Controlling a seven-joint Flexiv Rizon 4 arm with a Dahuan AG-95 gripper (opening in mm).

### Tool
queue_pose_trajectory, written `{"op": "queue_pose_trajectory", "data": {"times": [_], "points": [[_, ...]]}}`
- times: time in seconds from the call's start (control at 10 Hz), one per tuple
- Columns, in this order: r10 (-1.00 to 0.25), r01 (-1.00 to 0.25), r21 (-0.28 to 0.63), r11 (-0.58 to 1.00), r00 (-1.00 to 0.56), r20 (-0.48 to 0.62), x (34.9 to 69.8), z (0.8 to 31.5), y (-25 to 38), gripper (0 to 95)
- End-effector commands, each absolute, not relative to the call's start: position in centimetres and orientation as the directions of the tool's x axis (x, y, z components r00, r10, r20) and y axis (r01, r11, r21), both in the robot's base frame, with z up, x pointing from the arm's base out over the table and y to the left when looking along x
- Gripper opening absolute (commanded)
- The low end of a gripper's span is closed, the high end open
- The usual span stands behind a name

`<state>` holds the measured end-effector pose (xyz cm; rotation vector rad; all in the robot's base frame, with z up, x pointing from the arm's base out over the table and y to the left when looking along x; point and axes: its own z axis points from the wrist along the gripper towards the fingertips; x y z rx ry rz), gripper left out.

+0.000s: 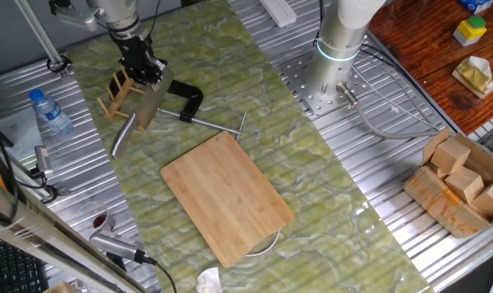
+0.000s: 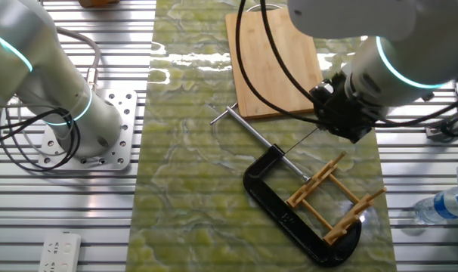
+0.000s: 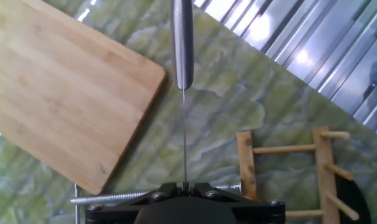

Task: Put the knife on the cutting board

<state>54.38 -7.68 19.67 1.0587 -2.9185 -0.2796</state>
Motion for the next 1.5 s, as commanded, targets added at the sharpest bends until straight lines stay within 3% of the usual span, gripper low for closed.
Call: {"op": "queue_pose_trajectory", "data": {"times": [0.1, 0.4, 1.0, 1.5], "points": [[-0.699, -0.699, 0.203, 0.686, -0.71, -0.085, 54.4, 19.7, -7.6, 0.0], [-0.624, -0.626, 0.228, 0.746, -0.776, -0.091, 54.4, 19.7, -7.6, 0.0], [-0.504, -0.509, 0.208, 0.835, -0.86, -0.081, 52.9, 19.0, 0.3, 0.0], [-0.504, -0.507, 0.202, 0.838, -0.861, -0.072, 53.2, 18.9, 0.9, 0.0]]}}
